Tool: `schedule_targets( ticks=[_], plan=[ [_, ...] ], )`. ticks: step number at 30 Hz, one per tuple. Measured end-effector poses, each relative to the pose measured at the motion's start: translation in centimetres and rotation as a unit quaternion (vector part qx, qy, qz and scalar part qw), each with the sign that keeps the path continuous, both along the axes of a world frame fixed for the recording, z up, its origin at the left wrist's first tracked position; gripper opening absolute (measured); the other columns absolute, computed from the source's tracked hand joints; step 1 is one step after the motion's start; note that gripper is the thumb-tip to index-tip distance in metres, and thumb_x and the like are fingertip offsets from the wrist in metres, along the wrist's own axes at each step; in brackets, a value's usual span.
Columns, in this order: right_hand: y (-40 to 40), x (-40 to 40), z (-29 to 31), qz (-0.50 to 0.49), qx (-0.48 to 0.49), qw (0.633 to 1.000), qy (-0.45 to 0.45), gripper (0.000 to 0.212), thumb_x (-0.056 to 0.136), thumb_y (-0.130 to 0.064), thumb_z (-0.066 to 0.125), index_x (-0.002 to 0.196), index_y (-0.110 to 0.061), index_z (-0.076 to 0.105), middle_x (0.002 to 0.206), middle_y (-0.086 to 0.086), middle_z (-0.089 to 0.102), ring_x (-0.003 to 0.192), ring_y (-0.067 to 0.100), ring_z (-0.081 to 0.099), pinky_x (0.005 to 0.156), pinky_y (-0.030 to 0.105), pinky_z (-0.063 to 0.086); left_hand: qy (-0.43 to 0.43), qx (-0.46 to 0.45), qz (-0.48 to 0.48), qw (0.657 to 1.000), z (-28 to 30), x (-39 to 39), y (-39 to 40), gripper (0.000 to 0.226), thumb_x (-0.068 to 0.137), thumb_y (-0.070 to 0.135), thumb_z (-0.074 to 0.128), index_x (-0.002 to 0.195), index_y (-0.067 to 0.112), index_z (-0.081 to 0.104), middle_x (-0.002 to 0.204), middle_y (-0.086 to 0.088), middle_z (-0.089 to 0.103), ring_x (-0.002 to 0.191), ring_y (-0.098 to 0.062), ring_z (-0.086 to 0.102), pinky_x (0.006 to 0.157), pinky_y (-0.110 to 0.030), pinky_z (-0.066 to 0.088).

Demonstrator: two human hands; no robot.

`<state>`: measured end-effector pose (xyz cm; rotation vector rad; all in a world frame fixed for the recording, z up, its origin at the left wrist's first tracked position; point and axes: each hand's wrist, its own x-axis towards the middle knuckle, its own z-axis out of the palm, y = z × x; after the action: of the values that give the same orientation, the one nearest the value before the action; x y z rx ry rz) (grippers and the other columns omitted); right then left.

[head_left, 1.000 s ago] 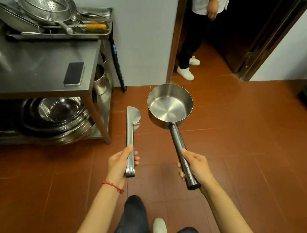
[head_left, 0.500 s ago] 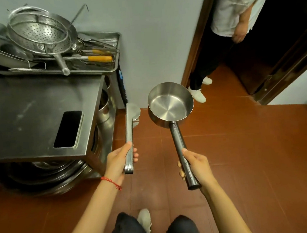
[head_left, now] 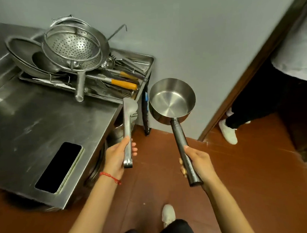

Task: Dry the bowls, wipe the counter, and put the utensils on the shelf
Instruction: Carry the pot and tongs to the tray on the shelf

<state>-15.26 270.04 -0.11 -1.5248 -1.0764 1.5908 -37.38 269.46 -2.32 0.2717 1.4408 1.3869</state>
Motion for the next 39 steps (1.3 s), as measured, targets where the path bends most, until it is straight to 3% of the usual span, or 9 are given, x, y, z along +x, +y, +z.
schedule_targets(
  ticks=[13, 20, 24, 33, 39],
  plan=[
    [20.0, -4.6, 1.0, 0.161, -0.004, 0.987, -0.002, 0.047, 0.092, -0.033, 0.050, 0.050, -0.017, 0.063, 0.050, 0.009, 0.058, 0.037, 0.020, 0.052, 0.037, 0.025, 0.044, -0.009, 0.020, 0.141, 0.990, 1.1, -3.4, 13.1, 0.022, 0.082, 0.026, 0.064, 0.078, 0.004, 0.067, 0.058, -0.003, 0.071, 0.048, -0.010, 0.064, 0.041, -0.018, 0.050],
    [28.3, -11.4, 2.5, 0.185, 0.018, 0.982, 0.030, 0.035, 0.091, -0.029, 0.052, 0.061, -0.013, 0.058, 0.055, 0.011, 0.060, 0.035, 0.019, 0.052, 0.034, 0.023, 0.043, -0.022, 0.040, 0.182, 0.982, 2.4, -9.7, 21.2, 0.023, 0.081, 0.025, 0.066, 0.077, 0.002, 0.066, 0.056, -0.004, 0.070, 0.048, -0.011, 0.064, 0.042, -0.018, 0.051],
    [32.4, -15.0, 3.5, 0.217, 0.027, 0.975, 0.042, 0.038, 0.090, -0.031, 0.053, 0.058, -0.013, 0.061, 0.053, 0.013, 0.058, 0.034, 0.019, 0.051, 0.034, 0.022, 0.042, -0.007, 0.042, 0.193, 0.980, 3.3, -13.2, 24.6, 0.023, 0.080, 0.027, 0.067, 0.080, 0.005, 0.066, 0.059, -0.003, 0.071, 0.050, -0.010, 0.065, 0.043, -0.018, 0.051],
    [40.3, -23.4, 4.9, 0.321, 0.044, 0.945, 0.041, 0.040, 0.093, -0.032, 0.049, 0.077, 0.002, 0.064, 0.061, 0.017, 0.058, 0.038, 0.018, 0.051, 0.038, 0.024, 0.046, 0.002, 0.037, 0.277, 0.960, 4.4, -19.4, 30.7, 0.026, 0.083, 0.024, 0.065, 0.079, -0.001, 0.065, 0.052, -0.002, 0.068, 0.046, -0.009, 0.063, 0.041, -0.017, 0.050],
    [44.8, -28.1, 5.6, 0.374, 0.017, 0.926, 0.054, 0.033, 0.092, -0.027, 0.052, 0.067, -0.007, 0.058, 0.056, 0.010, 0.057, 0.035, 0.016, 0.050, 0.036, 0.022, 0.044, -0.019, 0.022, 0.335, 0.942, 4.2, -21.6, 33.6, 0.029, 0.084, 0.025, 0.063, 0.076, -0.002, 0.063, 0.051, -0.004, 0.066, 0.043, -0.011, 0.062, 0.041, -0.017, 0.051]
  ],
)
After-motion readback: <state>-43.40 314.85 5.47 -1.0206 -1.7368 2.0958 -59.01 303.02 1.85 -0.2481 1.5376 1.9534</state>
